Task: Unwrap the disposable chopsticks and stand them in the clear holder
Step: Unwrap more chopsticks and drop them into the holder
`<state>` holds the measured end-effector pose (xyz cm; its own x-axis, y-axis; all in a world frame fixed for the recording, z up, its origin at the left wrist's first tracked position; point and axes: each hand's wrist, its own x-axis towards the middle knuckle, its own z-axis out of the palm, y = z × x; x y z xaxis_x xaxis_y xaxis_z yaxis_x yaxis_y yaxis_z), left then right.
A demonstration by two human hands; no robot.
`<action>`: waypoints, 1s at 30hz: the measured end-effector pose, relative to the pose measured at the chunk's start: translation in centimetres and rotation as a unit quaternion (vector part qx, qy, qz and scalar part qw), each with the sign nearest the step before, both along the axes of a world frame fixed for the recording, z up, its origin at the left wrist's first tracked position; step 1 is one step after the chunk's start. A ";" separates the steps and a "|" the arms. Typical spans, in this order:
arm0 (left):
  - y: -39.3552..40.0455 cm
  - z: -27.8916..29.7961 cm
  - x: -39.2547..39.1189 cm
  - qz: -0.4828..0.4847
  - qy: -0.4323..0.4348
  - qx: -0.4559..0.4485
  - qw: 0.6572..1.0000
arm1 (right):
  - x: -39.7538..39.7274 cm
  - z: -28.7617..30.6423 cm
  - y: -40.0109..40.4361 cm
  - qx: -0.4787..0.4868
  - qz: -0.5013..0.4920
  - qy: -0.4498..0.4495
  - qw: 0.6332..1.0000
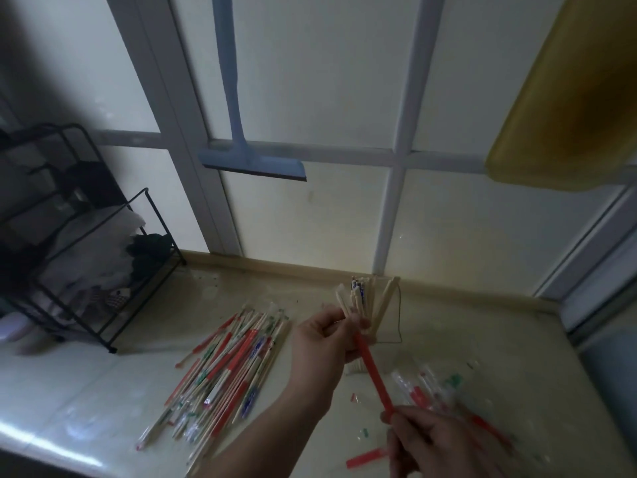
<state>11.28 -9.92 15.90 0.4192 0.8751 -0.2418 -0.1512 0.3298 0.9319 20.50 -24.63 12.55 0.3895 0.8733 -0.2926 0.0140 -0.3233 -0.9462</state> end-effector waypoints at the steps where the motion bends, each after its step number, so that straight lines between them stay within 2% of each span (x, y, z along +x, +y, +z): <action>1: 0.2 0.0 -0.1 0.011 -0.002 -0.002 1.000 | 0.2 0.1 0.2 0.010 -0.016 0.043 0.999; 5: 2.5 -0.2 -0.3 0.065 -0.032 -0.075 0.995 | 0.8 0.7 1.0 0.008 -0.028 0.136 0.990; 8: 3.7 -0.3 -0.7 0.068 -0.037 -0.098 0.992 | 0.9 1.3 1.4 -0.010 -0.015 0.174 0.985; 15: 3.6 -1.0 -0.9 0.040 -0.015 -0.107 0.993 | 0.8 1.9 1.6 -0.036 0.049 0.126 0.990; 21: 2.3 -1.8 -0.8 0.004 0.005 -0.110 0.994 | 0.5 1.3 2.3 -0.038 0.039 0.110 0.992; 30: 2.0 -2.7 -1.1 0.027 0.027 -0.097 0.995 | 0.1 -0.6 2.4 -0.058 0.028 0.128 0.990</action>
<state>10.19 -7.94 13.24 0.3540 0.8314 -0.4284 -0.1258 0.4962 0.8590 20.60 -22.23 12.00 0.2420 0.8458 -0.4754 -0.1999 -0.4359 -0.8775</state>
